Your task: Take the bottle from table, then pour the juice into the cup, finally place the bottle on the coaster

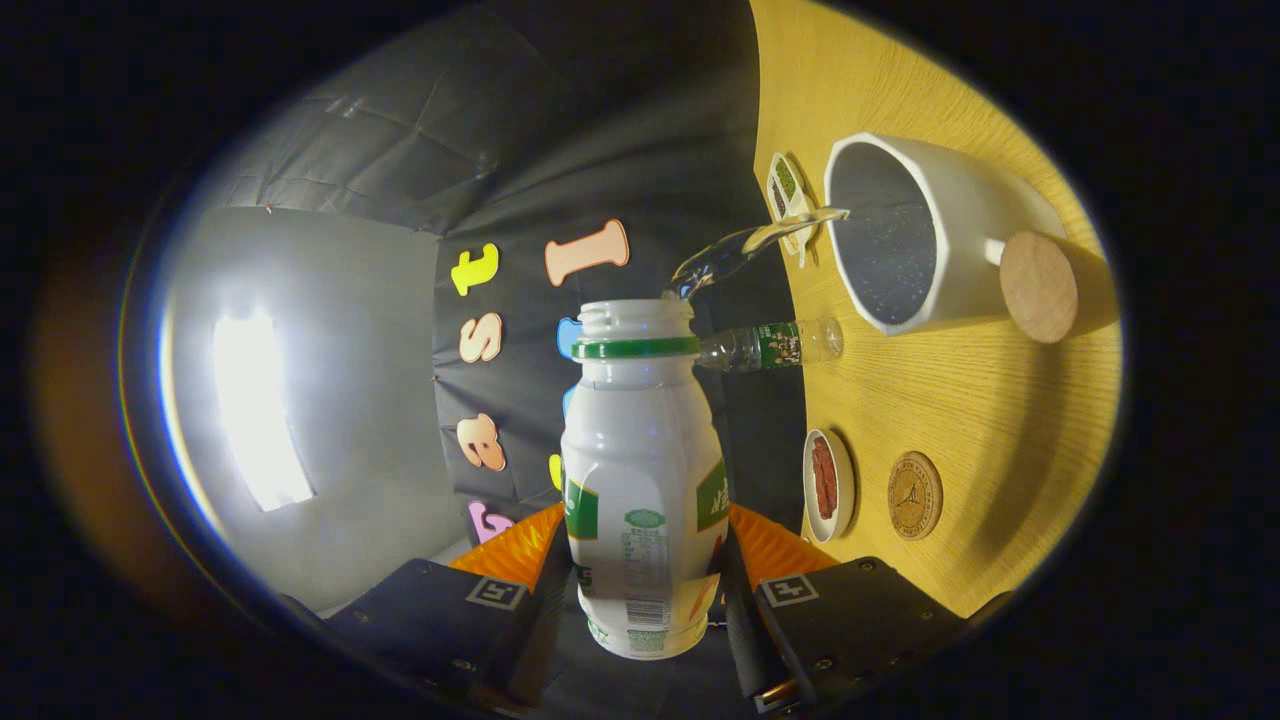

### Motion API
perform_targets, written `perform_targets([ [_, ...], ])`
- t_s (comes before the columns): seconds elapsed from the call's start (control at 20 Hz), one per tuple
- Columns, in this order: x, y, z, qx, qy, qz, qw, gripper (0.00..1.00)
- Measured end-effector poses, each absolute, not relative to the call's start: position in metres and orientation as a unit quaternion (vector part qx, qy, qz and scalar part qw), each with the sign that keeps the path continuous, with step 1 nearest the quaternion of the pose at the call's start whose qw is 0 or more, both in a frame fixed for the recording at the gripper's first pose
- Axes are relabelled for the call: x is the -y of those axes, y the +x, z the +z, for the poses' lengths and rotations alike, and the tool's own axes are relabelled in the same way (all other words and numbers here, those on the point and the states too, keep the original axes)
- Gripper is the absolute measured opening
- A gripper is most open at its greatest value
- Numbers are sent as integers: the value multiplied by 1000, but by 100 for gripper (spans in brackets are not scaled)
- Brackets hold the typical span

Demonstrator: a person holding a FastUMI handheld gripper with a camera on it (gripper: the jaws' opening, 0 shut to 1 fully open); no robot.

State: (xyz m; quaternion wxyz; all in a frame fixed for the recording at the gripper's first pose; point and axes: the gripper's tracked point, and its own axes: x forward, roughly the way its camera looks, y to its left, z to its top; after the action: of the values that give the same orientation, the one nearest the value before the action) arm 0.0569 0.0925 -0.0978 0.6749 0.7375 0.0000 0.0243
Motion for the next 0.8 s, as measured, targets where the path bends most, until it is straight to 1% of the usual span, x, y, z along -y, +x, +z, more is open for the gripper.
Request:
perform_targets([
  [0.8, -104, 68, -86, -1, 747, 37, 664, 70],
])
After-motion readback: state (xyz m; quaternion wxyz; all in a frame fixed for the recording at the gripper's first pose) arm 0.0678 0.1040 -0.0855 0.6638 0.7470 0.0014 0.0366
